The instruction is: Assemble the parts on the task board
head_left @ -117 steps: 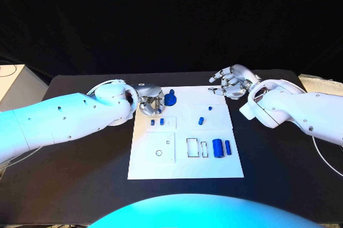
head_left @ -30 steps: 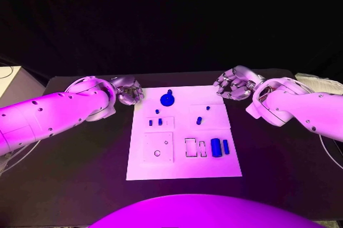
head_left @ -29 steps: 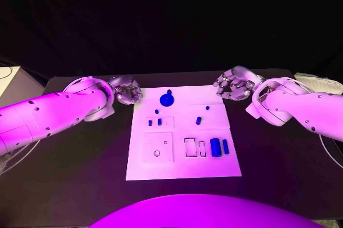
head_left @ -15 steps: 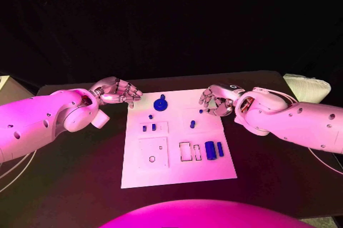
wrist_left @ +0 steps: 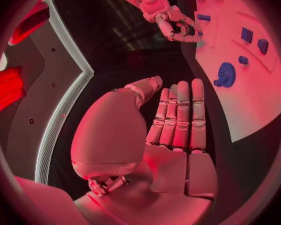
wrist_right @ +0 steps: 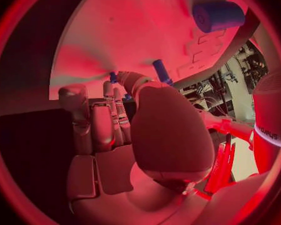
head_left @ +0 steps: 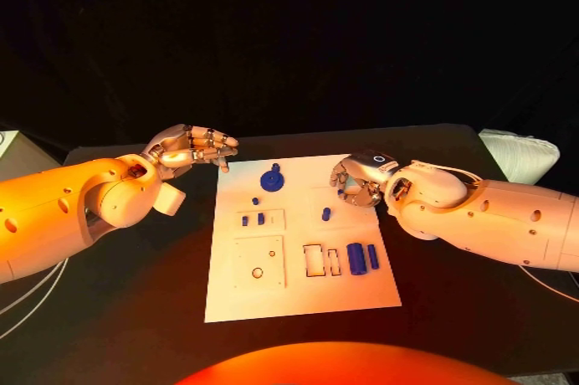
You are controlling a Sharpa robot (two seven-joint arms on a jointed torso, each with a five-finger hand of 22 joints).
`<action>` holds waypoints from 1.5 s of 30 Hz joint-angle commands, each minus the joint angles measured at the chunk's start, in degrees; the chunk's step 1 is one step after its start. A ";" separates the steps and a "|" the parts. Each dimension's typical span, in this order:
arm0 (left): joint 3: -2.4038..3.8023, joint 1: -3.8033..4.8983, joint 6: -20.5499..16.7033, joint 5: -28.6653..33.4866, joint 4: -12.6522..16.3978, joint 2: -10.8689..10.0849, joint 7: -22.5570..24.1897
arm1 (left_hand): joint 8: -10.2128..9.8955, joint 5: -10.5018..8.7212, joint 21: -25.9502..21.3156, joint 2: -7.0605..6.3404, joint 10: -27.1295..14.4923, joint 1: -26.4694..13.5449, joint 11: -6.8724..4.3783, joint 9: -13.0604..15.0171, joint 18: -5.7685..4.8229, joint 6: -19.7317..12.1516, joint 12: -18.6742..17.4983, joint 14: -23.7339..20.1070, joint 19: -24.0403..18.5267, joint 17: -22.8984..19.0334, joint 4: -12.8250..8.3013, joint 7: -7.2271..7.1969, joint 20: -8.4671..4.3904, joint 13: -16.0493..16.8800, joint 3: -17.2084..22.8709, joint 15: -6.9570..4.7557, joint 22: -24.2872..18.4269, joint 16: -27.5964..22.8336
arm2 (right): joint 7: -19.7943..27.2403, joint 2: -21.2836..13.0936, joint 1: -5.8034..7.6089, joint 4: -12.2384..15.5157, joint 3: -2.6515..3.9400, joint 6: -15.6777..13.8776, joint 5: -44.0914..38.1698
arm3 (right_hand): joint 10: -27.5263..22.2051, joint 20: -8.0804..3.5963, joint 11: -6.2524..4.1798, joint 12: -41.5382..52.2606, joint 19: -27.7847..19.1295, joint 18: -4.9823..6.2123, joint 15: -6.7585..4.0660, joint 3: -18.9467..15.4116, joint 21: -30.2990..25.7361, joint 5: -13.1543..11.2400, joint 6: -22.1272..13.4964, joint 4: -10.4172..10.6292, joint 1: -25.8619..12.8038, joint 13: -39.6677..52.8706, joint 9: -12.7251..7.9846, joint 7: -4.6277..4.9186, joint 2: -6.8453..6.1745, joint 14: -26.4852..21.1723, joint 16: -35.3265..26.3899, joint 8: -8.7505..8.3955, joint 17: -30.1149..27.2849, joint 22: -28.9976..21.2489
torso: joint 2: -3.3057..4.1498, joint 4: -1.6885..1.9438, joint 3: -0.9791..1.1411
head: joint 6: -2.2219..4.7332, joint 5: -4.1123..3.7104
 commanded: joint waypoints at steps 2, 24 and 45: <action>0.05 0.01 0.24 2.55 0.29 -0.17 2.09 | -0.04 0.18 -0.26 0.08 0.38 0.70 0.01 -0.01 0.78 0.16 -0.44 0.48 0.58 -0.09 -0.33 0.37 -0.02 -0.14 0.03 -0.04 -0.10 -0.26 | -2.65 0.47 -0.36 -0.06 -0.21 0.79 -3.54 | 0.29 0.00 0.21 -0.34 0.54 0.10 -0.08 0.27 0.52 0.21 0.52 -0.35 -0.54 -0.28 0.08 0.00 0.12 0.56 0.38 -0.38 0.22 0.25 | -0.01 -0.03 0.00 | -0.20 -0.03; 0.05 0.00 -0.23 2.29 0.30 -0.57 1.09 | -0.24 0.18 -0.33 0.13 0.43 0.65 0.14 -0.10 0.75 -0.03 -0.70 0.71 0.71 -0.19 -0.32 0.59 -0.02 -0.38 -0.05 0.04 -0.16 -0.57 | -4.69 0.94 -0.88 -0.22 -0.27 3.54 -5.94 | 7.36 -0.89 -1.65 -1.07 2.84 -0.79 -1.72 5.60 6.03 -3.02 6.24 -3.10 -0.31 -2.36 1.70 -1.68 1.52 1.87 2.14 1.07 2.41 4.16 | -0.01 -0.08 0.11 | -0.79 -0.33; 0.05 0.00 -0.67 2.05 0.34 -0.71 0.60 | -0.37 0.17 -0.42 0.19 0.34 0.68 0.23 -0.15 0.73 -0.12 -0.95 0.81 0.78 -0.27 -0.35 0.68 -0.01 -0.58 -0.08 0.09 -0.21 -0.82 | -7.70 0.97 -1.72 0.50 -0.26 -0.52 -7.69 | 11.45 -1.88 -2.41 -3.51 5.12 -1.93 -2.58 10.71 12.82 -6.74 8.00 -7.41 -0.72 -2.34 3.55 -2.22 4.24 3.01 3.57 1.78 4.55 8.72 | -0.04 -0.05 0.05 | -1.26 -0.76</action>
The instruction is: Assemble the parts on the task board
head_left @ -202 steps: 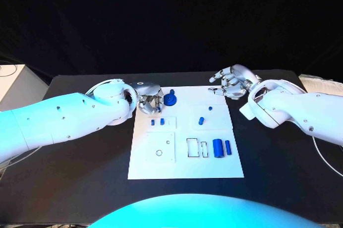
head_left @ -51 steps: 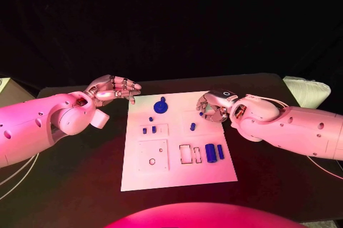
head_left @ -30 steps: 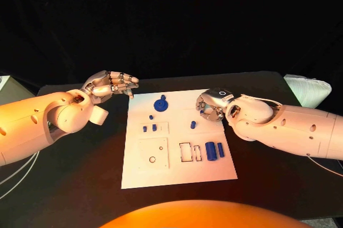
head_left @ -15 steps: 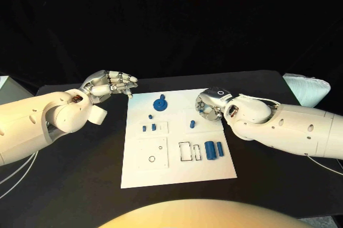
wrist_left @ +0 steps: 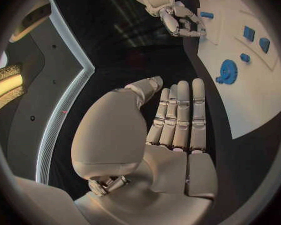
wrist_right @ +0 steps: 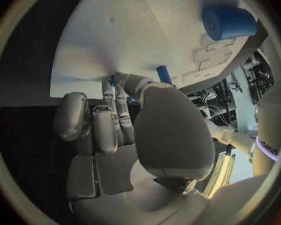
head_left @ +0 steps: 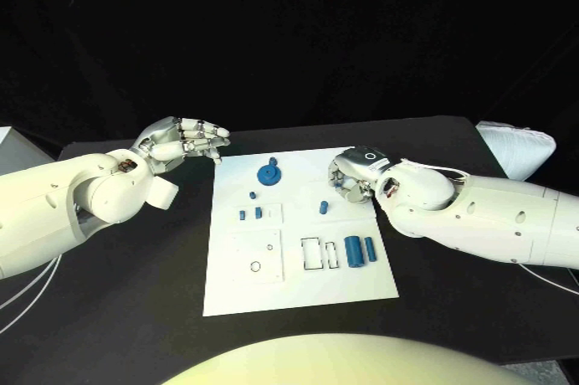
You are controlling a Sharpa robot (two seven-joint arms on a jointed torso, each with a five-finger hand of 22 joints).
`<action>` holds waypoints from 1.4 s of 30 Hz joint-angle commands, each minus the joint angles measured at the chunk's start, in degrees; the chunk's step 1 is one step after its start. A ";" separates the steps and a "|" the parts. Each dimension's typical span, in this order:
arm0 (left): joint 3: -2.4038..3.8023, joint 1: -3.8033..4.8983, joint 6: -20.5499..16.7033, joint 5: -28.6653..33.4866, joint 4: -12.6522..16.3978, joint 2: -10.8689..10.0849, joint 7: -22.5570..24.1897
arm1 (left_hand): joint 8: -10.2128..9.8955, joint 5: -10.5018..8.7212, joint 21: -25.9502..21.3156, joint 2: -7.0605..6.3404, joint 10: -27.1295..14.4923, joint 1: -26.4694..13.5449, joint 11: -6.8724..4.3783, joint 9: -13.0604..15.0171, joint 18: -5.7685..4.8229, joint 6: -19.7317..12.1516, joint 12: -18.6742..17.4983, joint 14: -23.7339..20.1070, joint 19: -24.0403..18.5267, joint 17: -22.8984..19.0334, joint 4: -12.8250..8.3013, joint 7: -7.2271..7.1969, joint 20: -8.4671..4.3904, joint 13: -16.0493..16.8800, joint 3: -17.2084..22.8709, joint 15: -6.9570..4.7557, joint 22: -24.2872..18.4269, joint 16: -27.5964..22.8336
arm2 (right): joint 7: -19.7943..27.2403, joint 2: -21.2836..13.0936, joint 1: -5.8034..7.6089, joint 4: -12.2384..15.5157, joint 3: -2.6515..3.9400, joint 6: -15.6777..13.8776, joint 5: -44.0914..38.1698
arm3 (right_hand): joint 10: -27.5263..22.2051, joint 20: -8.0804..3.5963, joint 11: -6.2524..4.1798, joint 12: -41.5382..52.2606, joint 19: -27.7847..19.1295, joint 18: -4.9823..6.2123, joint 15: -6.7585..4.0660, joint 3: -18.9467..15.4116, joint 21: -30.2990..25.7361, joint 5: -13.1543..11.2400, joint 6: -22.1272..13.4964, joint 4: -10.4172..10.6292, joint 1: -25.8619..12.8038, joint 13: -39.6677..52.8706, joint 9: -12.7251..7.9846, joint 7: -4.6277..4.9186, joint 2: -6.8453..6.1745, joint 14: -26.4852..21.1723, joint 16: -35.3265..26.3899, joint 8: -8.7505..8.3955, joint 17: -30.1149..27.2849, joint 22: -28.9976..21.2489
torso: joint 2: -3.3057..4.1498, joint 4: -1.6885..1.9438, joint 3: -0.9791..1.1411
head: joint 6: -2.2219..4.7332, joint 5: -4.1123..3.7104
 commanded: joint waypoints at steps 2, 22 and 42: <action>0.05 0.02 -0.17 0.21 0.14 0.00 0.14 | -0.36 0.17 -0.22 -0.03 0.35 0.47 0.23 -0.08 0.74 -0.11 -0.23 0.42 0.38 -0.09 -0.35 0.26 -0.01 -0.09 -0.08 0.08 -0.09 -0.31 | -2.06 -0.31 -0.50 0.28 -0.34 -1.18 -1.18 | 3.77 0.00 -3.17 -0.56 0.66 -0.98 -0.55 1.52 0.83 -0.94 0.54 -1.10 0.66 0.17 0.23 0.00 1.31 1.80 0.37 0.21 0.10 0.58 | -0.04 0.01 -0.01 | 0.00 -0.01; 0.05 0.02 -0.40 0.33 -0.37 0.07 -0.12 | -0.64 0.17 -0.35 -0.13 0.15 0.47 0.35 -0.20 0.73 -0.43 -0.59 0.59 0.47 -0.18 -0.42 0.38 0.02 -0.38 -0.20 0.16 -0.18 -0.63 | -2.00 -3.58 0.74 4.82 0.40 -6.43 1.91 | 4.01 -0.02 -3.20 -0.76 0.88 -1.13 -0.58 1.81 1.66 -1.36 0.68 -1.44 0.47 0.20 0.37 -0.03 1.28 1.86 0.51 0.23 0.32 1.10 | -0.08 -0.01 -0.03 | 0.02 -0.15; 0.05 -0.04 -0.72 0.92 -0.62 0.44 0.05 | -0.76 0.19 -0.39 -0.13 0.09 0.52 0.40 -0.25 0.73 -0.57 -0.72 0.67 0.52 -0.21 -0.46 0.43 0.03 -0.49 -0.22 0.18 -0.21 -0.75 | 0.12 -3.38 0.63 17.17 0.54 -8.06 4.32 | 4.04 -0.03 -3.19 -0.88 0.88 -1.13 -0.58 1.94 1.68 -1.33 0.65 -1.58 0.43 0.20 0.40 0.00 1.28 1.78 0.26 0.19 -0.02 1.14 | -0.19 -0.12 -0.03 | -0.22 3.62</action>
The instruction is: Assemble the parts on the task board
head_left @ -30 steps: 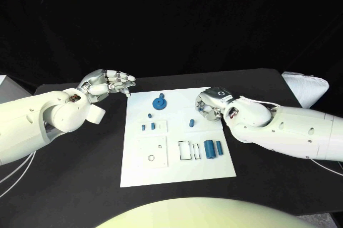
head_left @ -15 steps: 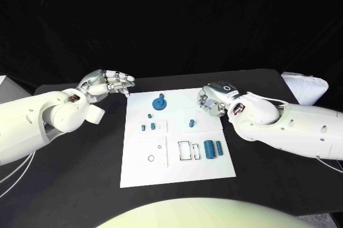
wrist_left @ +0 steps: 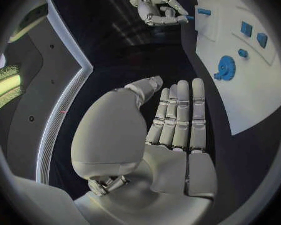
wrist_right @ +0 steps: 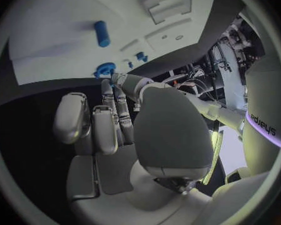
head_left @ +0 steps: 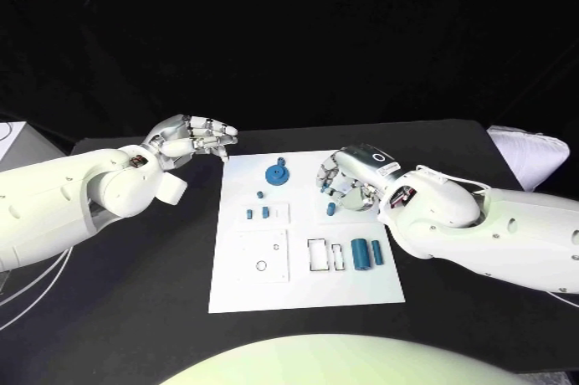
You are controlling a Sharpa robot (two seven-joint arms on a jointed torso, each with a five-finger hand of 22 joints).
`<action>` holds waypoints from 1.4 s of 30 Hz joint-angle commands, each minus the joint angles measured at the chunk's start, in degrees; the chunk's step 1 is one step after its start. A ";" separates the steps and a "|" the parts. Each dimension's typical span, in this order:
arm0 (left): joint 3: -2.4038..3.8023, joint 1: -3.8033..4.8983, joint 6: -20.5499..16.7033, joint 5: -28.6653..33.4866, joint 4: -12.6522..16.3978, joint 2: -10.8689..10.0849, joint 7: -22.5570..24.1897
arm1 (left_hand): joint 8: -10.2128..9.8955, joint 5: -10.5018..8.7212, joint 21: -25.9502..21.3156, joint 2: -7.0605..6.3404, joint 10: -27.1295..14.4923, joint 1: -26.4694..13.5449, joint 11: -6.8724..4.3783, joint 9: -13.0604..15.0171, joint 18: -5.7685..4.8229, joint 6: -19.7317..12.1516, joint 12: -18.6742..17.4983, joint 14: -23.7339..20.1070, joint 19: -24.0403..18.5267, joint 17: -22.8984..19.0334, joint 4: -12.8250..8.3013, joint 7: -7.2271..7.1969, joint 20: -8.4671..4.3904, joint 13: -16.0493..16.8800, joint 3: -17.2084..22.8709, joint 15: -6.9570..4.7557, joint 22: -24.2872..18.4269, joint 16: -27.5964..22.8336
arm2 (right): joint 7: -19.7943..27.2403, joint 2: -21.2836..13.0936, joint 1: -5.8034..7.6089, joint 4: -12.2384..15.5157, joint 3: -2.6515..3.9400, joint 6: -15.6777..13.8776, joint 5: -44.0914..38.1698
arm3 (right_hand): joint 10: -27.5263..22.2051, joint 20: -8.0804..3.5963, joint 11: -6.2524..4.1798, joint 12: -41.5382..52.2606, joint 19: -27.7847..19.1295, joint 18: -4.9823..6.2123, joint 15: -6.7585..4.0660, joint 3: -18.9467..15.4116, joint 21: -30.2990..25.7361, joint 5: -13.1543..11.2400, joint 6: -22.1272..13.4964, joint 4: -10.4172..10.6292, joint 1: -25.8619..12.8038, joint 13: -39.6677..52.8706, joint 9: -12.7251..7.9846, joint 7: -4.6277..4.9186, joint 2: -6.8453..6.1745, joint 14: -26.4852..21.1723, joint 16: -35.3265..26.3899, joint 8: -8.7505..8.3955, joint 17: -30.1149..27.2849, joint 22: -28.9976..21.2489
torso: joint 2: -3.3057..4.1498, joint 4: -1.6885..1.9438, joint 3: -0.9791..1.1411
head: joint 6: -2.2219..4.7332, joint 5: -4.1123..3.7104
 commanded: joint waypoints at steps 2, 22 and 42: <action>0.05 -0.04 -0.29 0.96 0.10 0.32 0.51 | -0.26 0.19 -0.31 -0.13 0.09 0.52 0.40 -0.08 0.73 -0.36 -0.29 0.47 0.52 -0.10 -0.30 0.23 0.03 -0.10 -0.06 -0.02 -0.10 -0.27 | 1.54 1.91 -1.01 1.39 -0.36 -0.66 -1.03 | 3.82 0.11 -3.41 0.08 0.35 -0.73 -0.38 0.58 0.28 0.19 0.37 -0.18 0.19 0.20 0.10 -0.11 0.61 1.99 0.04 0.20 -0.05 1.15 | -0.15 0.01 -0.11 | -0.51 2.26; 0.03 -0.20 -0.32 1.41 0.53 1.02 0.32 | -0.30 0.20 -0.34 -0.07 0.18 0.57 0.40 -0.09 0.73 -0.36 -0.32 0.55 0.58 -0.12 -0.33 0.25 0.04 -0.16 -0.07 -0.01 -0.12 -0.37 | 0.63 11.03 -7.87 -1.78 -1.36 0.68 -5.14 | 3.79 0.11 -3.32 -0.20 0.29 -0.69 -0.33 0.84 0.08 0.41 0.23 -0.42 0.05 0.18 0.15 0.00 0.68 1.84 -0.39 0.07 -0.61 1.11 | 0.05 0.13 -0.12 | -1.08 6.98; 0.03 -0.22 -0.01 1.41 0.59 0.89 0.03 | -0.31 0.18 -0.38 -0.08 0.22 0.54 0.42 -0.10 0.73 -0.33 -0.37 0.59 0.60 -0.14 -0.33 0.27 0.05 -0.23 -0.14 0.01 -0.15 -0.47 | -2.25 11.94 -8.61 -2.79 -1.64 2.63 -7.96 | 3.81 0.12 -3.30 -0.27 0.36 -0.73 -0.32 0.89 0.28 0.46 0.20 -0.48 -0.01 0.18 0.17 0.03 0.68 1.85 -0.38 0.04 -0.58 1.23 | 0.07 0.06 -0.14 | -1.08 7.71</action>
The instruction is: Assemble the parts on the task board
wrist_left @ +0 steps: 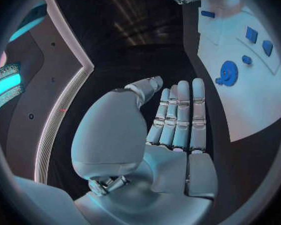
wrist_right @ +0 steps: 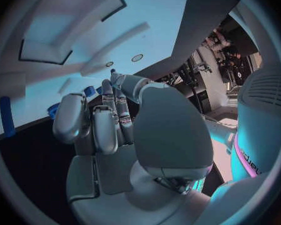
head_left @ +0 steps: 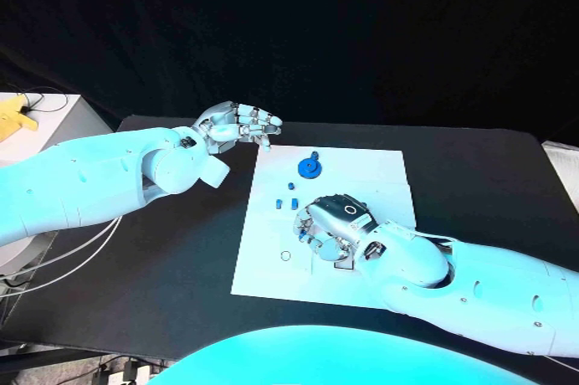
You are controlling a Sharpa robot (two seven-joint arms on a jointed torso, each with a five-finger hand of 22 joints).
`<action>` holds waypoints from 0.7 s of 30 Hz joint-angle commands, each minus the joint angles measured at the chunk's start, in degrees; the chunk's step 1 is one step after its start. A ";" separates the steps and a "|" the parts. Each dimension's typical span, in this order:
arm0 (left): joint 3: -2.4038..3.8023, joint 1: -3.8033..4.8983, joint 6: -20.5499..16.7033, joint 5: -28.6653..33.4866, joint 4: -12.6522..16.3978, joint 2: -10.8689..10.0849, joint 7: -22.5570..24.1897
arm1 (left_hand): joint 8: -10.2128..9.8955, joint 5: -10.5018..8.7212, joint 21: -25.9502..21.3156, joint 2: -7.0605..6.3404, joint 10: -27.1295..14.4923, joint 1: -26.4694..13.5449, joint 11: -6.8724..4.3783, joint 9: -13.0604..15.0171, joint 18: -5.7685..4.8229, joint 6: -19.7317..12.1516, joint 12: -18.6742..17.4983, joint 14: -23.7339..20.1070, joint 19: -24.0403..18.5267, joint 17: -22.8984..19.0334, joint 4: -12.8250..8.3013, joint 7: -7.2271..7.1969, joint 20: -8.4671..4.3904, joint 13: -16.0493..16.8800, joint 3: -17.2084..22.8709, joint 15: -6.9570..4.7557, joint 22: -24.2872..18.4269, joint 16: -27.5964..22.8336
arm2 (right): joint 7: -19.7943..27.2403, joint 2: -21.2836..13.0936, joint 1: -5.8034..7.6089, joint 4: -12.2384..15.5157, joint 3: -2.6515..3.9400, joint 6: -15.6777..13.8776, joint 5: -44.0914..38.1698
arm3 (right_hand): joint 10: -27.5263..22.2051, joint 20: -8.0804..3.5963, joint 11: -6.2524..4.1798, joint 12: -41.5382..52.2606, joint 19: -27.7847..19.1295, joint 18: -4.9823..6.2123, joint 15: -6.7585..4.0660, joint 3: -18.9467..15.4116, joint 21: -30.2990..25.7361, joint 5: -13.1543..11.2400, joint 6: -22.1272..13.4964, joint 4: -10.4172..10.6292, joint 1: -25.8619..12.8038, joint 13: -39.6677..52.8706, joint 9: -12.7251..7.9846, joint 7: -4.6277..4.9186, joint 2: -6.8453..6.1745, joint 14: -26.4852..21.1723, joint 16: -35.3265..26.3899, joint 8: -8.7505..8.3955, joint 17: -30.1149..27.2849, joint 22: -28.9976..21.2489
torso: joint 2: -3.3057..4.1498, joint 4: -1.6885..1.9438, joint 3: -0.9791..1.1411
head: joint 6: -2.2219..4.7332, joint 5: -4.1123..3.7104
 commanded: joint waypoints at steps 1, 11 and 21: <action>0.04 0.01 0.38 0.46 0.14 0.04 0.14 | -0.31 0.18 -0.26 -0.08 0.09 0.54 0.29 -0.06 0.73 -0.13 -0.23 0.45 0.39 -0.09 -0.33 0.07 -0.15 -0.06 -0.14 -0.13 -0.06 -0.22 | -1.02 0.05 -0.09 -0.12 -0.04 1.50 -1.91 | 3.68 0.11 -3.43 0.40 0.36 -0.73 -0.34 0.35 0.29 0.18 0.22 0.09 -0.17 0.16 0.10 0.04 0.55 1.84 -0.14 0.16 0.06 1.25 | 0.01 0.01 -0.01 | 0.00 -0.05; 0.04 0.01 0.54 0.46 0.18 -0.02 0.01 | -0.31 0.18 -0.26 -0.08 0.09 0.54 0.29 -0.06 0.73 -0.13 -0.23 0.45 0.39 -0.09 -0.33 0.07 -0.15 -0.06 -0.14 -0.13 -0.06 -0.22 | -1.11 0.18 -0.28 -0.67 -0.09 2.01 -2.07 | 3.68 0.11 -3.43 0.40 0.36 -0.73 -0.34 0.35 0.29 0.18 0.22 0.09 -0.17 0.16 0.10 0.04 0.55 1.84 -0.14 0.16 0.06 1.25 | 0.03 0.03 0.02 | 0.00 -0.21; 0.04 0.01 0.62 0.46 0.17 -0.07 -0.13 | -0.31 0.18 -0.26 -0.08 0.09 0.54 0.29 -0.06 0.73 -0.13 -0.23 0.45 0.39 -0.09 -0.33 0.07 -0.15 -0.06 -0.14 -0.13 -0.06 -0.22 | -1.07 0.29 -0.55 -0.83 -0.13 2.06 -2.08 | 3.68 0.11 -3.43 0.40 0.36 -0.73 -0.34 0.35 0.29 0.18 0.22 0.09 -0.17 0.16 0.10 0.04 0.55 1.84 -0.14 0.16 0.06 1.25 | 0.01 0.01 0.02 | 0.00 -0.19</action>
